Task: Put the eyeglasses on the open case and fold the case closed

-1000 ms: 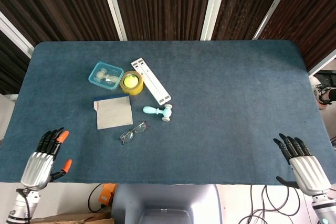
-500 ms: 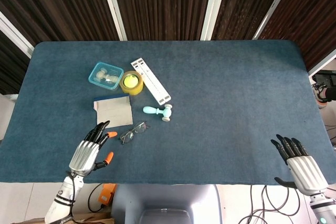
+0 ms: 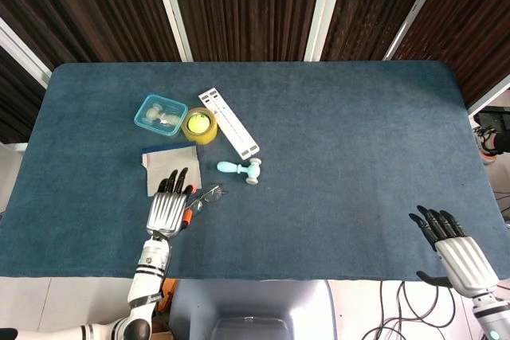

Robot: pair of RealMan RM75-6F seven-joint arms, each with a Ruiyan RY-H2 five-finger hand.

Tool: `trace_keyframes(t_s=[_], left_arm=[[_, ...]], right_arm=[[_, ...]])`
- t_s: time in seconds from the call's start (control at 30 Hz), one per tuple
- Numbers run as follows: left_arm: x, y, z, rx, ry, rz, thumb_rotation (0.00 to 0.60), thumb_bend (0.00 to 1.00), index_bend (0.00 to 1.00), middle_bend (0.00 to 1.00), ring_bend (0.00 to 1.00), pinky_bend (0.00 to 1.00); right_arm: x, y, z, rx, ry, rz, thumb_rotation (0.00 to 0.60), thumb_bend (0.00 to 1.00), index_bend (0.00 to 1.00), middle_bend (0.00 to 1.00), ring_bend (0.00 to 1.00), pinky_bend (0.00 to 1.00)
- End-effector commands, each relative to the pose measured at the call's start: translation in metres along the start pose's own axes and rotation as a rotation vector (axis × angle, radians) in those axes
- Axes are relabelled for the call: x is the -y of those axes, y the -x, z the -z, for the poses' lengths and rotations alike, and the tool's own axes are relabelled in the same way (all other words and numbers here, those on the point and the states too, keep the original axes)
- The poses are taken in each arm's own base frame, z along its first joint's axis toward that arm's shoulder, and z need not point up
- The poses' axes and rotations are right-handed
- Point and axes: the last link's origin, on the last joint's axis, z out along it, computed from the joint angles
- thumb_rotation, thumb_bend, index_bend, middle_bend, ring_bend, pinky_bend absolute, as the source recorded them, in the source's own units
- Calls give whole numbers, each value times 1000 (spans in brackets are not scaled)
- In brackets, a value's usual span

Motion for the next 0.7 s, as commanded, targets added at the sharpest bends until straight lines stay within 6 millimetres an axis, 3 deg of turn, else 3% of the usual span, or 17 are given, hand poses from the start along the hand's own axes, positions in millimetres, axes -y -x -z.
trace_keyframes(t_s=[0.03,0.7], left_arm=[[-8,0,-16,11,-60,-39,600,357,343,16,0,166],[-44,-6,-34,103,-114,-33,600,345,402,50,10,172]], right_arm=[[0,-1,1,-1,-5,-2,600,252,0,0,0,0],[-5,-10,6,-22,-14,-37,600,252,0,0,0,0]])
